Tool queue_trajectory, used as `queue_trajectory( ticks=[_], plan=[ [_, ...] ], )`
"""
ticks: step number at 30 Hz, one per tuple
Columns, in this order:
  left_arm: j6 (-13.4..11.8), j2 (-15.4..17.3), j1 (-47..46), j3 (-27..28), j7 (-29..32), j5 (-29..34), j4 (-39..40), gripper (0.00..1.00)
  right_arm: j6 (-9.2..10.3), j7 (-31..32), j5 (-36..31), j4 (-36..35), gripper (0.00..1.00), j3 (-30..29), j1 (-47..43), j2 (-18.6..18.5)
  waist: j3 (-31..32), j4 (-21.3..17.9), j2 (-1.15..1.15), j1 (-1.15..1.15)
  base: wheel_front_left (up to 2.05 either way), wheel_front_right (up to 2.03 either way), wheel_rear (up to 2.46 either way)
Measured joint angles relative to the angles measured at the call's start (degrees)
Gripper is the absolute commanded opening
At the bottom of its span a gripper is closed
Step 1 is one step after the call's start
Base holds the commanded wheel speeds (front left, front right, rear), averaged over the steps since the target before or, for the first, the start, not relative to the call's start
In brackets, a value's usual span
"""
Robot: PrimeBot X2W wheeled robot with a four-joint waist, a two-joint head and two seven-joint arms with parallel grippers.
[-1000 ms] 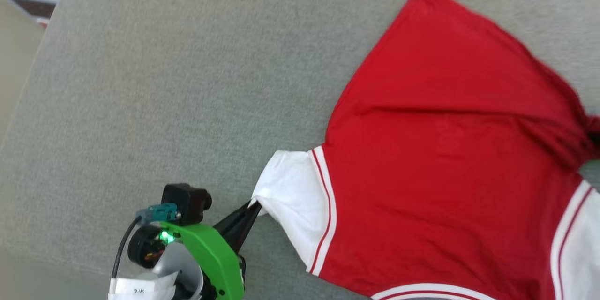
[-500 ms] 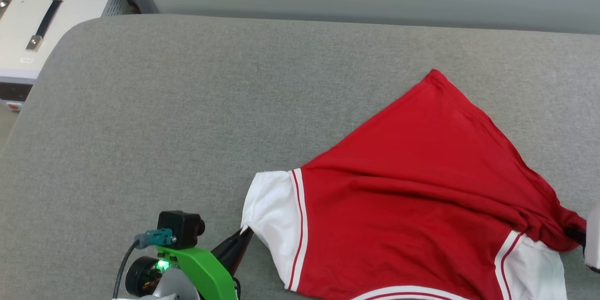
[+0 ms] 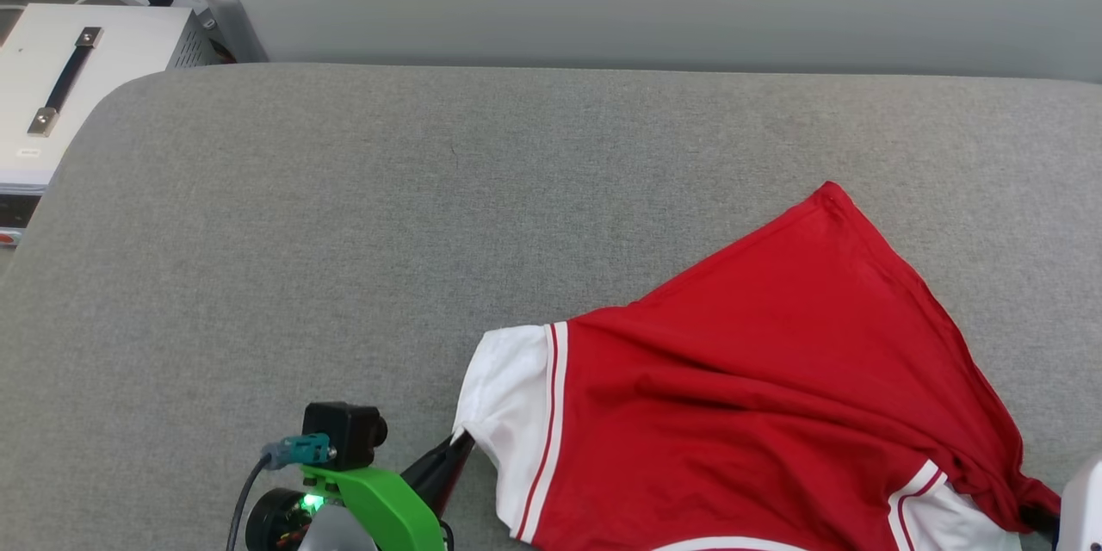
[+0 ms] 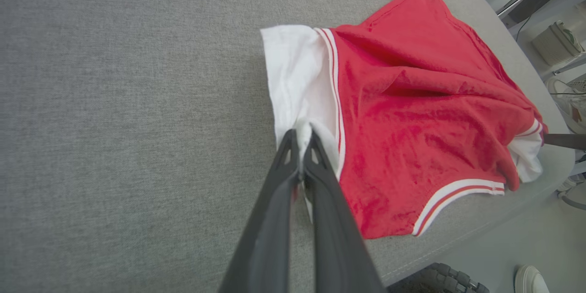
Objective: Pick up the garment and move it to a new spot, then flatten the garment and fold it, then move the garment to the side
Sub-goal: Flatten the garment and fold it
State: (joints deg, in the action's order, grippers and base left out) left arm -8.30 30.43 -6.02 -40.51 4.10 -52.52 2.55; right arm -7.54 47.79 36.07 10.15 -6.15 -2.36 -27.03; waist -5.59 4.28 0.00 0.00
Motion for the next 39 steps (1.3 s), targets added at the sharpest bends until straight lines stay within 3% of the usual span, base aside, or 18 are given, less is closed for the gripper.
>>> queue_trajectory(
  ticks=[1,2,3,12,16,20,24,28,39],
  plan=[
    [0.00,-0.01,-0.01,0.01,-0.01,0.00,-0.03,0.00,0.00,0.04,-0.01,-0.07,0.00,0.23,0.00,-0.02,0.14,0.02,0.00,0.00,0.00,0.00,0.00],
    [0.01,-0.01,-0.01,0.00,-0.01,0.00,-0.03,0.00,0.00,0.36,0.07,-0.23,0.15,0.60,-0.02,-0.07,0.26,0.03,0.00,0.00,0.00,0.00,0.00],
    [0.03,-0.02,-0.01,-0.01,-0.01,0.00,-0.03,0.00,0.00,0.36,0.12,-0.56,1.00,0.86,-0.09,-0.10,0.35,0.05,0.00,0.00,0.00,0.00,0.00],
    [0.07,0.11,-0.88,-0.20,0.04,0.36,1.70,0.00,0.00,4.99,1.05,-9.20,1.00,3.15,1.91,-4.93,-1.00,0.98,0.00,0.00,0.00,0.00,0.00],
    [0.05,0.30,-1.90,-0.32,0.08,1.07,3.58,0.00,0.00,10.21,1.58,-15.69,1.00,4.88,8.23,-5.89,-2.56,1.90,0.00,0.00,0.00,0.00,0.00],
    [0.04,0.36,-3.21,-0.56,0.56,1.86,5.41,0.00,0.00,15.12,1.35,-17.50,1.00,6.20,16.30,-5.48,-4.64,2.95,0.00,0.00,0.00,0.00,0.00],
    [0.01,0.20,-5.38,-0.77,0.80,3.34,7.32,0.00,0.00,18.89,-0.74,-15.21,1.00,7.37,24.80,-5.05,-7.39,4.34,0.00,0.00,0.00,0.00,0.00],
    [0.05,-0.57,-7.60,-1.01,0.71,4.09,8.25,0.00,0.00,21.64,-3.69,-8.42,1.00,8.86,33.20,-4.39,-11.22,6.89,0.00,0.00,0.00,0.00,0.00],
    [1.29,-3.00,-10.13,-1.78,-0.10,4.61,7.76,0.00,0.00,22.31,-7.78,1.21,1.00,11.76,42.75,-6.64,-18.02,12.45,0.00,0.00,0.00,0.00,0.00]
  ],
)
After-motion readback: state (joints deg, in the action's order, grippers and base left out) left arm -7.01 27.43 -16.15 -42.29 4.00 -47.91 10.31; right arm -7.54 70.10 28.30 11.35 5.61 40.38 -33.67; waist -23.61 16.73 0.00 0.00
